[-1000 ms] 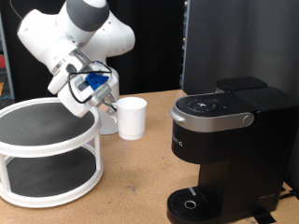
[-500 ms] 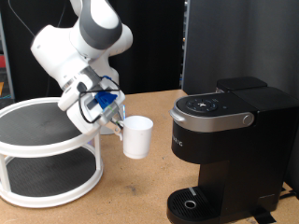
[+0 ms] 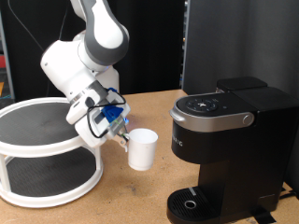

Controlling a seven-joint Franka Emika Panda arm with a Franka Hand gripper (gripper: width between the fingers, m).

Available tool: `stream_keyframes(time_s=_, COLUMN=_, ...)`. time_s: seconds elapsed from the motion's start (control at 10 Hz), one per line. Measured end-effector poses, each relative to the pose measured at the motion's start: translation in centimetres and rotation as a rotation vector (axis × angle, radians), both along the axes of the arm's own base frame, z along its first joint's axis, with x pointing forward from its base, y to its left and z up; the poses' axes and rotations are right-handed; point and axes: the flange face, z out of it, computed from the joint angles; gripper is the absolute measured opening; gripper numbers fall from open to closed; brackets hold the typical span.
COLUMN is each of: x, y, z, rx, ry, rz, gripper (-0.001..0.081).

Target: Make a cup of coffee with the keurig machine

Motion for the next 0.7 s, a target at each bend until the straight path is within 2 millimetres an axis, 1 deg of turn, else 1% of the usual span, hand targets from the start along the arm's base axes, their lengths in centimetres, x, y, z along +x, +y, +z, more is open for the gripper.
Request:
stream_keyframes(time_s=0.3, x=0.2, y=0.6, z=-1.0, rx=0.008, ry=-0.006, rz=-0.016, gripper=0.0067)
stream_keyframes(time_s=0.7, x=0.8, y=2.0, z=-1.7, rx=0.014, ry=-0.018, rz=-0.03, gripper=0.0067)
